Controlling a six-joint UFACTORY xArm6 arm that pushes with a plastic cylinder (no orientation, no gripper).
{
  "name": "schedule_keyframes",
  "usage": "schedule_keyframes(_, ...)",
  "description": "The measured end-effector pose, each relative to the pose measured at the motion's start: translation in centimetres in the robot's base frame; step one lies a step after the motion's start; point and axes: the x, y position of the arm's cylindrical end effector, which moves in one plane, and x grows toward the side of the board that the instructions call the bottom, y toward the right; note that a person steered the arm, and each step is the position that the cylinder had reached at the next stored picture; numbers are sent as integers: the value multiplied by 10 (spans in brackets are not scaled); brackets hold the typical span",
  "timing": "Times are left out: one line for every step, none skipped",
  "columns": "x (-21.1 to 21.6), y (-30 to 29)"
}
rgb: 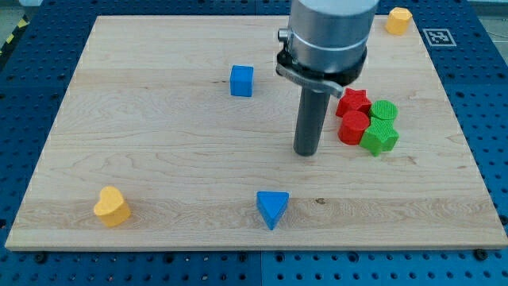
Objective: Move blue triangle to the bottom of blue cube
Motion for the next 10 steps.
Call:
schedule_keyframes(27,1)
schedule_keyframes(45,7)
schedule_keyframes(62,23)
schedule_keyframes(92,30)
schedule_keyframes(114,27)
schedule_keyframes(114,-1)
schedule_keyframes(114,-37)
schedule_keyframes(110,-39)
schedule_keyframes(100,-50)
schedule_keyframes(96,-73)
